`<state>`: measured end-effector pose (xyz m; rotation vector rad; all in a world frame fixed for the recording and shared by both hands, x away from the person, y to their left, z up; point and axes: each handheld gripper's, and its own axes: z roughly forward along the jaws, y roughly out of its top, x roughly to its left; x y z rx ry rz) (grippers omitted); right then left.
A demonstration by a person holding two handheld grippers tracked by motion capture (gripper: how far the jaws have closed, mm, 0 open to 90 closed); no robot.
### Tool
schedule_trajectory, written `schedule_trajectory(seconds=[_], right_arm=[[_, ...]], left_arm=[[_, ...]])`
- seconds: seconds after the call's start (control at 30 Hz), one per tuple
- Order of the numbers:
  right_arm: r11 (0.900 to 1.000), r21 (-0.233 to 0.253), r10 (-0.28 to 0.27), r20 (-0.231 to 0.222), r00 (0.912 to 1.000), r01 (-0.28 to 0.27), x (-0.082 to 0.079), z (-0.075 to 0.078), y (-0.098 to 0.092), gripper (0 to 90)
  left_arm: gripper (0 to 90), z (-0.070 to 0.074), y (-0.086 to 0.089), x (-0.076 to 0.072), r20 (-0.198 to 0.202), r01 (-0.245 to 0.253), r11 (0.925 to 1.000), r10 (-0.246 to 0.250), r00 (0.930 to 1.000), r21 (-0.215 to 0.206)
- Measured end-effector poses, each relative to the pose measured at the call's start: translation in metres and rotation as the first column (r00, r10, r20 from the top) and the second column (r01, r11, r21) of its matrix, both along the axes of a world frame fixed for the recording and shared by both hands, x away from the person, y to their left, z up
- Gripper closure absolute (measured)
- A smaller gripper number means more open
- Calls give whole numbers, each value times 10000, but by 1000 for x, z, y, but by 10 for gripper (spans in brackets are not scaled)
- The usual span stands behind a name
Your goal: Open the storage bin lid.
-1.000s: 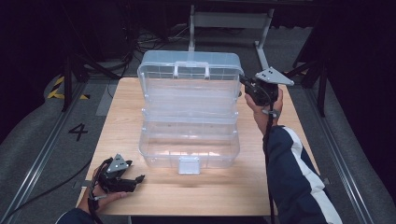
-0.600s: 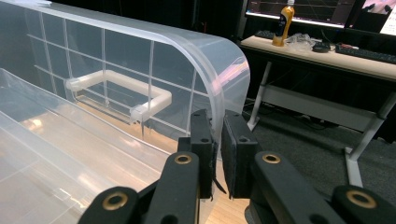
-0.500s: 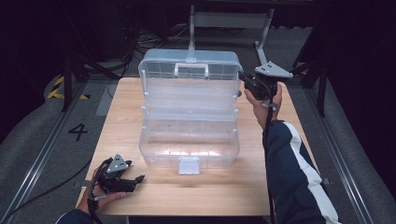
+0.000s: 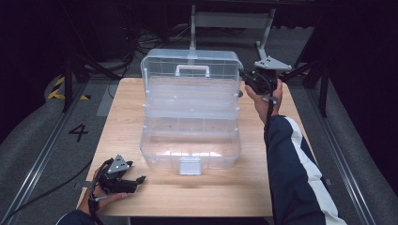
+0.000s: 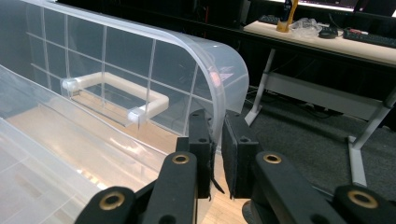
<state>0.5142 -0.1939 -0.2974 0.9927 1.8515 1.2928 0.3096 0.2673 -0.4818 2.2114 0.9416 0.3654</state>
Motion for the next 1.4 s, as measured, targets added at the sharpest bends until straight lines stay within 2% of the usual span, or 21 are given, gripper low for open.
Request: schedule_trajectory(seconds=[0.3,0.5,0.7,1.23,1.4], right_arm=[[9999,-18,-166,-299,9994,166,13,0,3,830],[9994,-51,-339,-195,9992,338,21,-5,4,826],[9990,89,-426,-368,9984,430,31,-8,5,826],[9994,-48,-339,-762,9965,336,44,-8,4,821],[9993,-133,-358,-1010,9942,346,49,-7,5,817]], left_arm=[[225,0,0,0,-1,17,10000,-17,10000,-1],[225,0,0,0,-14,10,10000,-10,10000,-2],[225,0,0,0,2,16,10000,-16,10000,-6],[224,0,-1,0,-30,-30,10000,30,10000,-36],[224,0,-1,0,-22,-60,10000,60,10000,-80]])
